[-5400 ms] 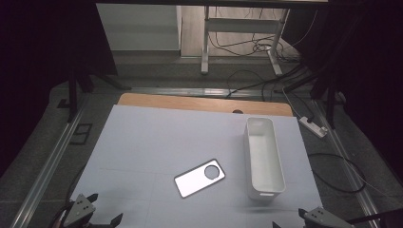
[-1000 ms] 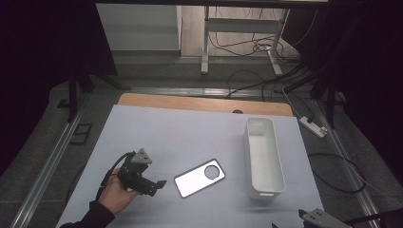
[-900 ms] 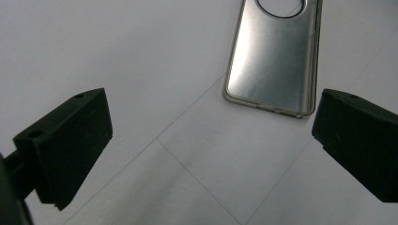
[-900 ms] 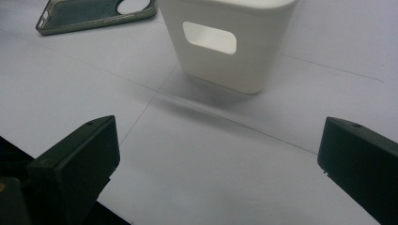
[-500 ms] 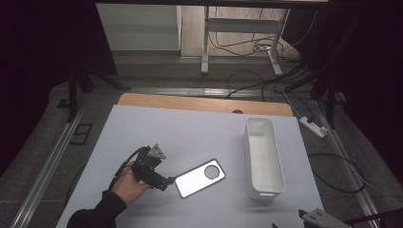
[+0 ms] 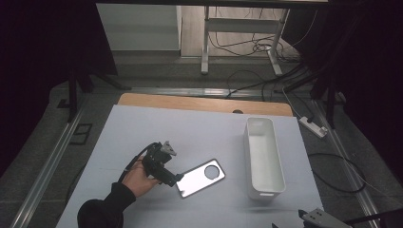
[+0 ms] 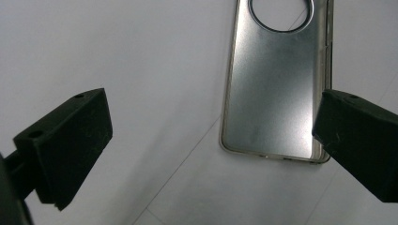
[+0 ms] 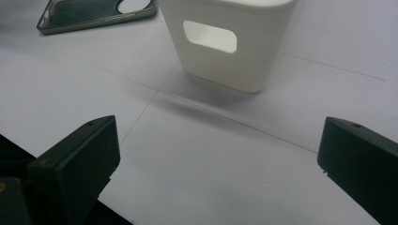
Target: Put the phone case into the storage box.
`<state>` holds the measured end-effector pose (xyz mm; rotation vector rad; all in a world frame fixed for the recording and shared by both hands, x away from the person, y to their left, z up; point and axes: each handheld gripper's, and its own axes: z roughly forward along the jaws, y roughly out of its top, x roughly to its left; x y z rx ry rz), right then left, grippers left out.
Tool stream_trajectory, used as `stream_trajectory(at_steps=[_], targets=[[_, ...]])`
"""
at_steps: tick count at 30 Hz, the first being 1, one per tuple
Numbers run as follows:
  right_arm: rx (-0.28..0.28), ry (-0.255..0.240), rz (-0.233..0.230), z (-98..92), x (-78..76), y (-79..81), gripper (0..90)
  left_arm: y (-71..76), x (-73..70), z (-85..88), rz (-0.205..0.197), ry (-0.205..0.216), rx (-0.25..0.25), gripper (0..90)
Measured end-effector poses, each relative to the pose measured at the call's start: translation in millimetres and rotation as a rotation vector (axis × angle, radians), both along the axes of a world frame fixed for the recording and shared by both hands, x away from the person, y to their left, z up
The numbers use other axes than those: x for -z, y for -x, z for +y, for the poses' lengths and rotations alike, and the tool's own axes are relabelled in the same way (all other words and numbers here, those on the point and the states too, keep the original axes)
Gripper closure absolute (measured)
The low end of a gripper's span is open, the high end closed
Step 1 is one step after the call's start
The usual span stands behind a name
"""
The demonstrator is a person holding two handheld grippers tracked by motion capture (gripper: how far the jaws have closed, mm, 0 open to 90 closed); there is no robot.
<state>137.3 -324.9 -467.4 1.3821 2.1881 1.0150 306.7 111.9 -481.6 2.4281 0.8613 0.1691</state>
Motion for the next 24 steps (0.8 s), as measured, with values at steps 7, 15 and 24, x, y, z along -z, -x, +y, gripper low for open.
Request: stream_trajectory(at_steps=[7, 15, 24], targets=[[-0.001, -0.001, -0.001, -0.1, 0.0, 0.1, 0.0, -5.4, 1.3, -7.6, 0.005, -0.019, 0.014, 0.0], [-0.001, 0.0, 0.0, 0.1, 0.0, 0.1, 0.0, -12.7, -0.3, -20.5, 0.009, -0.046, 0.038, 0.0], [-0.001, -0.002, 0.001, -0.1, 0.0, 0.2, 0.0, -20.6, 0.5, -33.9, 0.015, -0.089, 0.066, 0.0]])
